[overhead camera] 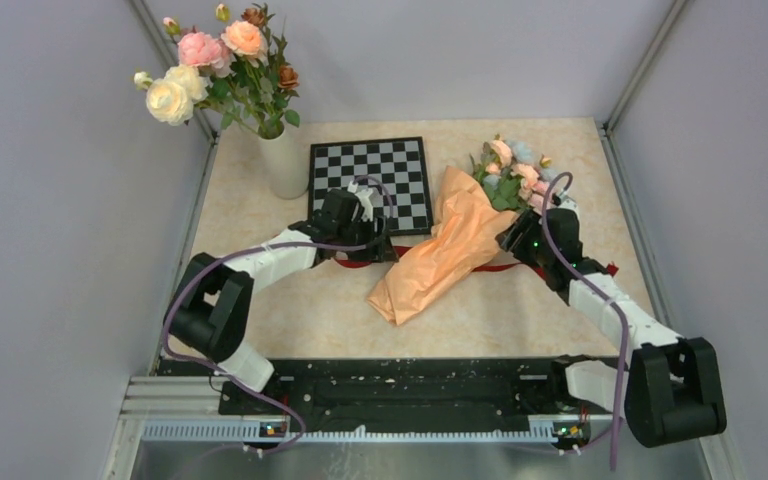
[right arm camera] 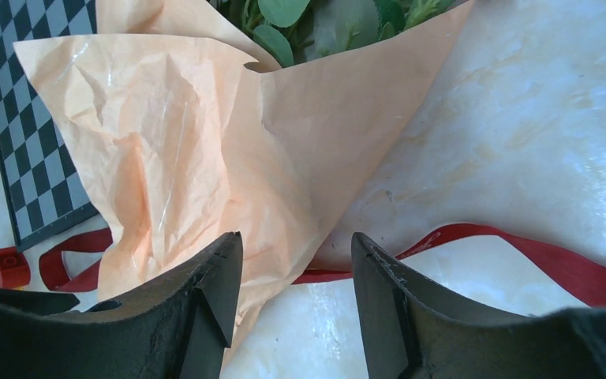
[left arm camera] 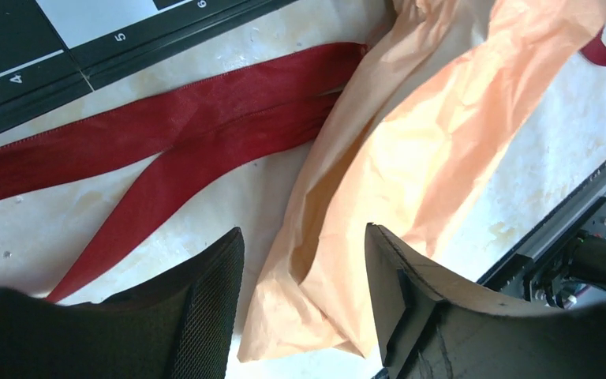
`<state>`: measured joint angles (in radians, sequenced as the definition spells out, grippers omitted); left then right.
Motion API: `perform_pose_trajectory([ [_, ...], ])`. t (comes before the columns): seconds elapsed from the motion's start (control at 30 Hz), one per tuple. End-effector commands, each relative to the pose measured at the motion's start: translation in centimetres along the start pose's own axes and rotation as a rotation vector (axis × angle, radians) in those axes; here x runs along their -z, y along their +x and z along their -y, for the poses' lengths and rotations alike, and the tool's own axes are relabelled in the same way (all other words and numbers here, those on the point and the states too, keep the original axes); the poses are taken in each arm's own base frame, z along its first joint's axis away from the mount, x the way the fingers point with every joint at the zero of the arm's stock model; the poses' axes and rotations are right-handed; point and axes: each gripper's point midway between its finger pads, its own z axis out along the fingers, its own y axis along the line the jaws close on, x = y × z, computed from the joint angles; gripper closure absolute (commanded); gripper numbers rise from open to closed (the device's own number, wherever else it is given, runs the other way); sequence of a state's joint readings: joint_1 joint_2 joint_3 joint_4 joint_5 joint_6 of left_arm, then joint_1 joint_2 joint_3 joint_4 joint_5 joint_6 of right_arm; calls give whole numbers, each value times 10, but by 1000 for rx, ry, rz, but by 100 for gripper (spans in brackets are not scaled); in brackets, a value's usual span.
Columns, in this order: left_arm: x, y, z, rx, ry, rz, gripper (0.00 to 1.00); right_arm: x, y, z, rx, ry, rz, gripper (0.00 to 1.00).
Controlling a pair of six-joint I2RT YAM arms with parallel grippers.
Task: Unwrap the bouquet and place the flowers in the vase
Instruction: Unfold the wrapping paper at the center of the board.
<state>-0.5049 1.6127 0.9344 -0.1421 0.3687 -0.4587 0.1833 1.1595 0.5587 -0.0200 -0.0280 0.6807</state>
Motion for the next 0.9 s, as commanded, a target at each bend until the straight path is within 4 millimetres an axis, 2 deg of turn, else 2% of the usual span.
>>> perform_pose_trajectory([
  [0.0, 18, 3, 7, -7, 17, 14, 40, 23, -26, -8, 61, 15, 83, 45],
  [0.17, 18, 22, 13, 65, 72, -27, 42, 38, -35, -18, 73, -18, 111, 45],
  [0.37, 17, 24, 17, 105, 95, -20, 49, 48, -43, -40, 84, -103, 112, 44],
  [0.63, 11, 25, 16, 125, 102, -32, 60, 45, -47, -47, 105, -114, 98, 44],
  [0.77, 11, 25, 16, 112, 100, -37, 72, 41, -44, -46, 101, -114, 85, 44],
  [0.87, 10, 25, 14, 107, 91, -39, 73, 40, -43, -46, 100, -115, 81, 44],
])
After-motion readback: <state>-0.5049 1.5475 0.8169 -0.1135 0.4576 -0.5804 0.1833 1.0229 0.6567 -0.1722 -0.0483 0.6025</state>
